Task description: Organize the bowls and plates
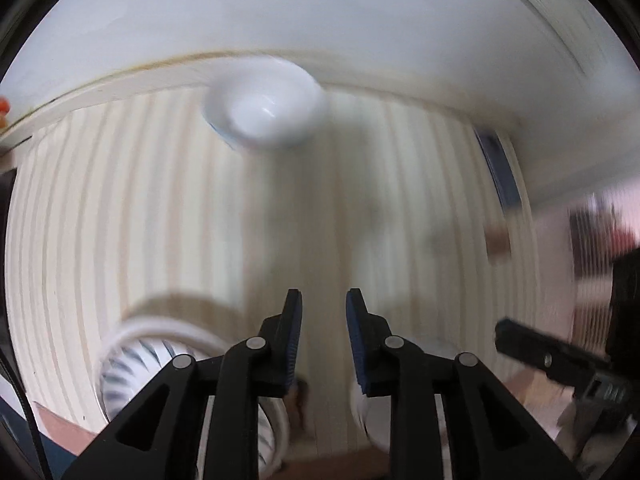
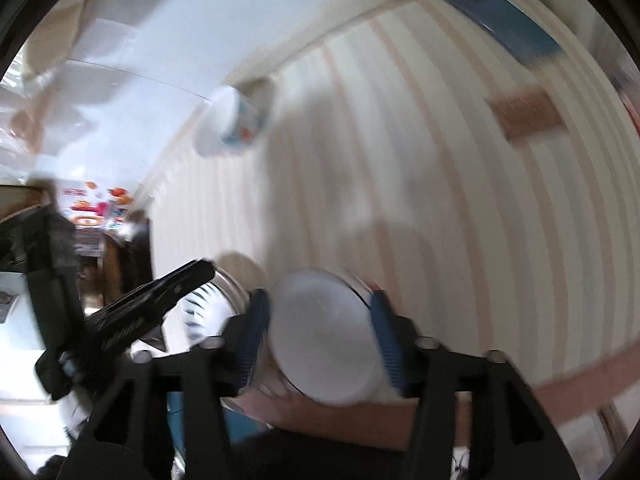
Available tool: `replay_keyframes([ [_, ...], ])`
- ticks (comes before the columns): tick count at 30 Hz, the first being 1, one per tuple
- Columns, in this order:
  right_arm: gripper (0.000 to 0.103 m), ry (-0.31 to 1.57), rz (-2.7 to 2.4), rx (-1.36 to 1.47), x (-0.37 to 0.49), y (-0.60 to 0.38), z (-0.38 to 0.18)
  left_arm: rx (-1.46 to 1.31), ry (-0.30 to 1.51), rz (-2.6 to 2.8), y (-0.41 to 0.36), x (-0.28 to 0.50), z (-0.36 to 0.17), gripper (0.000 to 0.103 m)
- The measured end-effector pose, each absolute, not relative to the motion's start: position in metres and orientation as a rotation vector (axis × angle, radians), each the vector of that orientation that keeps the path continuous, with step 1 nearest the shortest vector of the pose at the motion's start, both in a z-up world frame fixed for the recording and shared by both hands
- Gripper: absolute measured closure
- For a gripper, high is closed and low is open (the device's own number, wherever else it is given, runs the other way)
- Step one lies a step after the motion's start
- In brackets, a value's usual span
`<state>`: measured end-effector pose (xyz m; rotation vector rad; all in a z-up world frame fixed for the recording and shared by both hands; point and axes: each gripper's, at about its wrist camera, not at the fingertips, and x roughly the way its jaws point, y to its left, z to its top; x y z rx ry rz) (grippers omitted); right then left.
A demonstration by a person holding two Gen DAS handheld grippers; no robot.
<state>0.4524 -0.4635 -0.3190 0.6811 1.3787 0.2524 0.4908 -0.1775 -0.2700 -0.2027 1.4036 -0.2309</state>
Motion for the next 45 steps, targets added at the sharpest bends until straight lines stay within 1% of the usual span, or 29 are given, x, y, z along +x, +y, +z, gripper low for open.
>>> replay_keyframes([
  [4, 0.044, 1.323, 0.309, 0.652, 0.52, -0.437, -0.319, -0.315, 1.358, -0.139, -0.136, 0.546, -0.279, 0.082],
  [7, 0.044, 1.292, 0.323, 0.611, 0.581, -0.413, -0.33, -0.347, 1.37, -0.077, -0.116, 0.585, -0.297, 0.082],
  [11, 0.044, 1.303, 0.311, 0.564, 0.64, -0.387, -0.35, -0.374, 1.422, -0.075, -0.107, 0.616, -0.323, 0.082],
  [14, 0.045, 1.334, 0.306, 0.559, 0.669, -0.369, -0.371, -0.379, 1.446, -0.085, -0.104, 0.628, -0.341, 0.083],
  [15, 0.049, 1.342, 0.306, 0.551, 0.674, -0.365, -0.377, -0.383, 1.447, -0.092, -0.105, 0.629, -0.345, 0.083],
  [16, 0.061, 1.353, 0.301, 0.537, 0.679, -0.361, -0.383, -0.388, 1.438, -0.099, -0.105, 0.63, -0.348, 0.083],
  [17, 0.066, 1.37, 0.295, 0.52, 0.684, -0.356, -0.391, -0.382, 1.433, -0.1, -0.106, 0.63, -0.349, 0.083],
  [18, 0.078, 1.382, 0.29, 0.507, 0.687, -0.353, -0.396, -0.373, 1.426, -0.099, -0.107, 0.629, -0.35, 0.084],
  [19, 0.086, 1.386, 0.293, 0.493, 0.689, -0.35, -0.401, -0.369, 1.419, -0.096, -0.107, 0.628, -0.35, 0.085],
  [21, 0.088, 1.386, 0.297, 0.465, 0.687, -0.345, -0.404, -0.355, 1.408, -0.093, -0.108, 0.627, -0.347, 0.085],
  [31, 0.088, 1.357, 0.27, 0.415, 0.675, -0.332, -0.39, -0.283, 1.367, -0.108, -0.123, 0.615, -0.327, 0.085],
  [37, 0.088, 1.312, 0.273, 0.415, 0.65, -0.343, -0.357, -0.276, 1.318, -0.157, -0.137, 0.594, -0.289, 0.085],
  [45, 0.088, 1.252, 0.26, 0.43, 0.59, -0.376, -0.301, -0.238, 1.265, -0.264, -0.159, 0.545, -0.227, 0.085],
])
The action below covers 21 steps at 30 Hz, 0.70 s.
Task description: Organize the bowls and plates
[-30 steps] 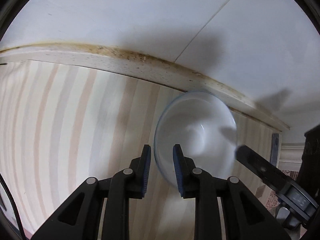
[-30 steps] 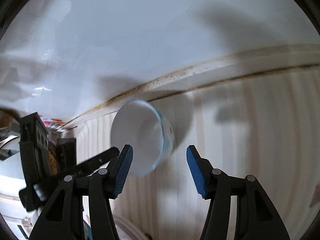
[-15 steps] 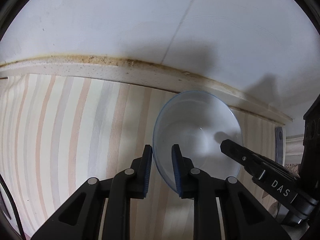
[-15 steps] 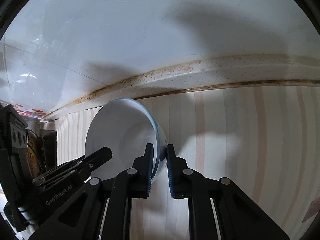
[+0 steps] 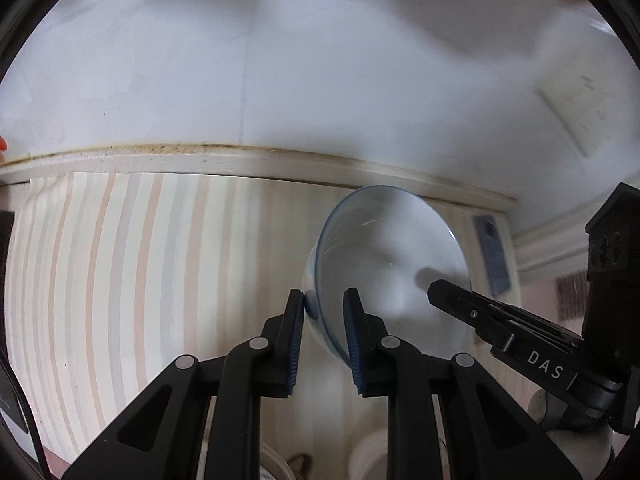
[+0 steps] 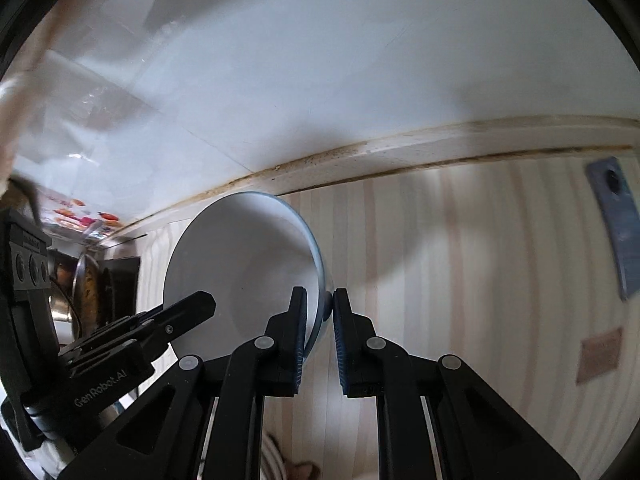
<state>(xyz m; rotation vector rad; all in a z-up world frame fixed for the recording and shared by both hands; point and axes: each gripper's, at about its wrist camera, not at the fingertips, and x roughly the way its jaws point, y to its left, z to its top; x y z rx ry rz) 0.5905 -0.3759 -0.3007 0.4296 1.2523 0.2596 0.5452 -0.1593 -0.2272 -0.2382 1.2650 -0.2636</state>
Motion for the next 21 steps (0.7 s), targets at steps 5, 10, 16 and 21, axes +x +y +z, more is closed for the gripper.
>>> replay_keyframes([
  [5, 0.088, 1.227, 0.236, 0.429, 0.538, -0.401, -0.267, -0.217, 1.261, -0.32, -0.181, 0.508, -0.204, 0.085],
  [10, 0.088, 1.226, 0.199, 0.449, 0.482, -0.425, -0.252, -0.191, 1.282, -0.384, -0.199, 0.465, -0.199, 0.085],
  [16, 0.088, 1.267, 0.151, 0.52, 0.413, -0.449, -0.265, -0.171, 1.35, -0.454, -0.217, 0.425, -0.215, 0.085],
  [21, 0.088, 1.315, 0.119, 0.521, 0.376, -0.457, -0.288, -0.114, 1.404, -0.485, -0.232, 0.402, -0.236, 0.085],
])
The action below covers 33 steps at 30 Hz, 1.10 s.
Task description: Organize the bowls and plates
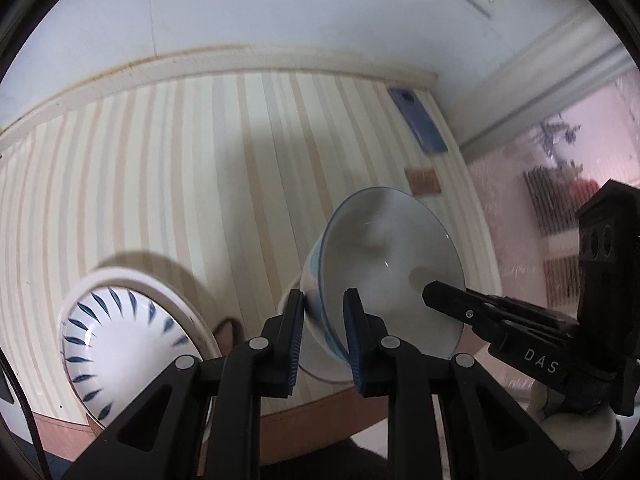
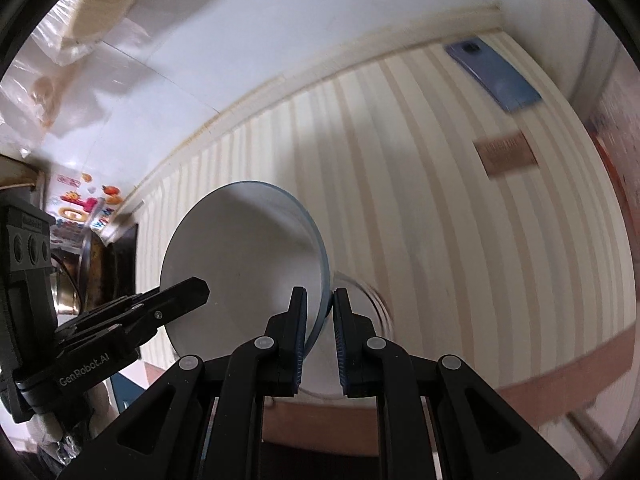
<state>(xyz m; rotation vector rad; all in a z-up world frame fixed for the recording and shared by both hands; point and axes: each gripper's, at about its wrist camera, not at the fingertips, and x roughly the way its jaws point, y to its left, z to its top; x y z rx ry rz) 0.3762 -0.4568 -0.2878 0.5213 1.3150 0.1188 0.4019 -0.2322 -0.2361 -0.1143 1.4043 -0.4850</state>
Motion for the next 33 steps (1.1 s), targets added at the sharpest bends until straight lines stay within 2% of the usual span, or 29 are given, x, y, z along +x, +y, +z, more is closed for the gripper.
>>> replay_keyframes([
  [11, 0.088, 1.36, 0.092, 0.529, 0.35, -0.46, -0.331, 0.0, 1.458, -0.468, -0.249, 0.387, -0.274, 0.085],
  [27, 0.088, 1.393, 0.095, 0.484, 0.359, -0.451, -0.345, 0.033, 1.462, -0.444, -0.249, 0.379, -0.292, 0.085],
  [33, 0.085, 1.401, 0.087, 0.466, 0.364, -0.449, -0.344, 0.077, 1.46, -0.426, -0.252, 0.377, -0.295, 0.084],
])
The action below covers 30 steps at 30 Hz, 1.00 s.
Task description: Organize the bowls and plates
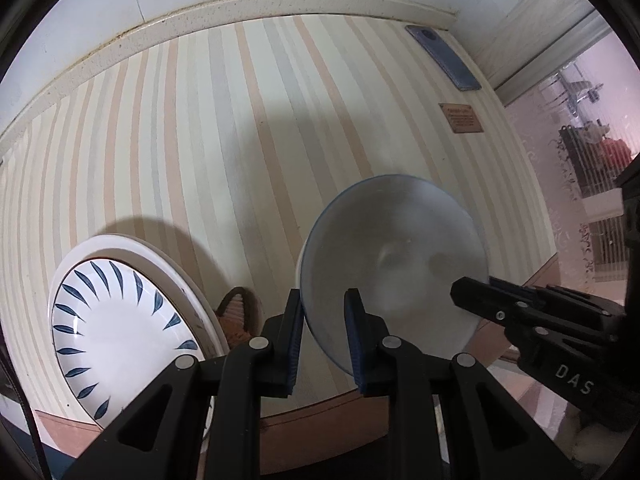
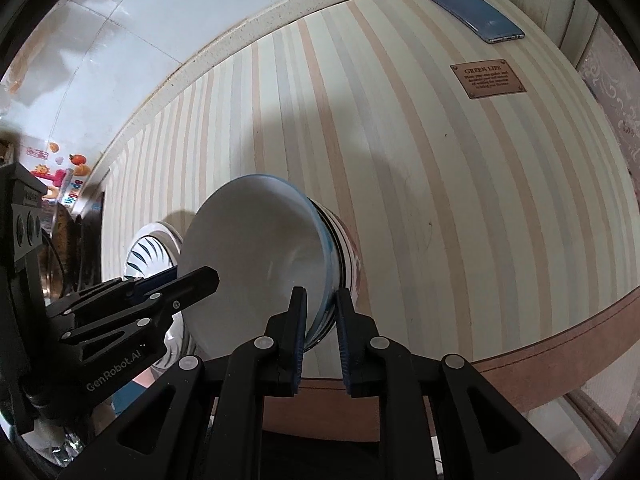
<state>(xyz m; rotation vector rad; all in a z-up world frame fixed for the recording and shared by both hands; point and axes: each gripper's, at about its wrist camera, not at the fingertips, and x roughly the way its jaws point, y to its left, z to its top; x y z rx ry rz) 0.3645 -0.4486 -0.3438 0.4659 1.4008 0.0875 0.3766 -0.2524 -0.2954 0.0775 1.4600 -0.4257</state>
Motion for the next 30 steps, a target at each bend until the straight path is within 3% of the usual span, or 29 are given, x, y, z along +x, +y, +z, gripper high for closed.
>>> replay_keyframes([
  [2, 0.082, 1.404, 0.087, 0.468, 0.365, -0.447, -0.344, 0.095, 1.478, -0.416, -0.253, 0.375, -0.299, 0.084],
  [5, 0.064, 1.424, 0.08, 0.489, 0.366, -0.447, -0.344, 0.094, 1.491, -0.405, -0.25, 0.373, -0.299, 0.084],
  [8, 0.059, 1.409, 0.068, 0.47, 0.363, -0.448, -0.336, 0.087, 1.471, -0.409, -0.245, 0.37, -0.286, 0.084],
  [11, 0.042, 1.386, 0.059, 0.455, 0.355, -0.447, -0.319, 0.092, 1.426, -0.433, -0.239, 0.365, -0.26, 0.083],
  [16, 0.016, 1.304, 0.062, 0.441, 0.334, -0.443, -0.275, 0.096, 1.327, -0.477, -0.224, 0.352, -0.208, 0.066],
  [18, 0.012, 1.275, 0.052, 0.438, 0.325, -0.442, -0.256, 0.098, 1.296, -0.485, -0.218, 0.348, -0.191, 0.034],
  [19, 0.011, 1.266, 0.042, 0.433, 0.321, -0.442, -0.248, 0.095, 1.278, -0.494, -0.214, 0.346, -0.181, 0.026],
  [22, 0.008, 1.233, 0.022, 0.416, 0.31, -0.44, -0.222, 0.081, 1.241, -0.511, -0.207, 0.341, -0.159, 0.022],
  [24, 0.007, 1.204, 0.027, 0.4, 0.305, -0.436, -0.205, 0.068, 1.231, -0.52, -0.203, 0.34, -0.149, 0.01],
  [30, 0.005, 1.119, -0.002, 0.312, 0.287, -0.423, -0.158, 0.051, 1.181, -0.545, -0.195, 0.333, -0.124, 0.007],
])
